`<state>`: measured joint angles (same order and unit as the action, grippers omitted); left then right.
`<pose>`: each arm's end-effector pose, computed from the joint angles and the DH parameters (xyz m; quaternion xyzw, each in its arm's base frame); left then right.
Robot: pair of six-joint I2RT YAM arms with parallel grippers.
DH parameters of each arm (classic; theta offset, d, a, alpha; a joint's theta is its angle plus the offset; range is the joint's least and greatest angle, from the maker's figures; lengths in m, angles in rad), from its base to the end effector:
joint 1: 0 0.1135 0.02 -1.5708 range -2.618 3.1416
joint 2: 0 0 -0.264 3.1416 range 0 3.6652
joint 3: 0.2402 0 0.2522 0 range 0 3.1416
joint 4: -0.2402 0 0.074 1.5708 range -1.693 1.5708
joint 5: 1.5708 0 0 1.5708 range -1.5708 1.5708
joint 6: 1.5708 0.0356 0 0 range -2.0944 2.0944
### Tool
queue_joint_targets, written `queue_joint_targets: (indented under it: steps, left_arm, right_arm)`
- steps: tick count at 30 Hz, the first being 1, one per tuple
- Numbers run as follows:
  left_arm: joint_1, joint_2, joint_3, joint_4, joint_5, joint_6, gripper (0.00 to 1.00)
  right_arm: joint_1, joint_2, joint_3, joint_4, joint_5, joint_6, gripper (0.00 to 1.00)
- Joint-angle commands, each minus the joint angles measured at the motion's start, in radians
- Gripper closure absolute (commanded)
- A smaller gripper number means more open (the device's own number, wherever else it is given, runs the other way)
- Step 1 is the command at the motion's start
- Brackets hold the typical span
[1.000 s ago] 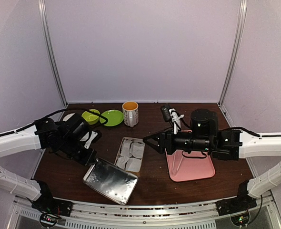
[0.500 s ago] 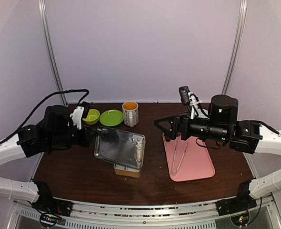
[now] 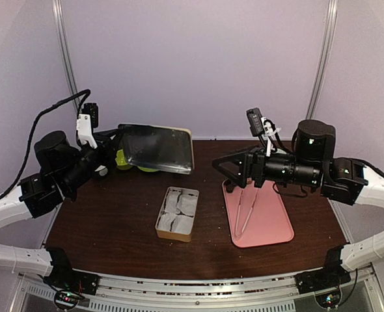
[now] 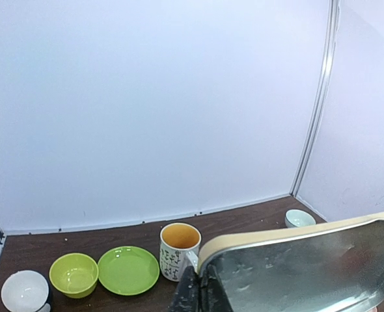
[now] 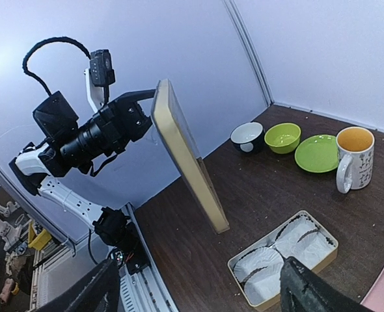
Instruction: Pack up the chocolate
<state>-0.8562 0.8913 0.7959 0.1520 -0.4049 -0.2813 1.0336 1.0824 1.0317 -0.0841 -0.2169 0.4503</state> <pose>0.1483 -0.1496 0.3613 0.0506 0.6866 -0.2671 0.6743 0.1222 0.2201 0.3795 -0.2835 0.6966 0.5020 0.4270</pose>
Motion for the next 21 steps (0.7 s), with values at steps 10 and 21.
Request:
queue_joint_targets:
  steps: [10,21]
  left_arm:
    - [0.006,0.009,0.071,0.105,0.101,0.01,1.0]
    - [0.005,0.017,0.074,0.107,0.14,-0.025,1.0]
  right_arm:
    - [0.025,0.079,0.14,-0.072,-0.062,-0.454,0.33]
    - [0.114,0.169,0.182,-0.039,0.157,-0.519,0.44]
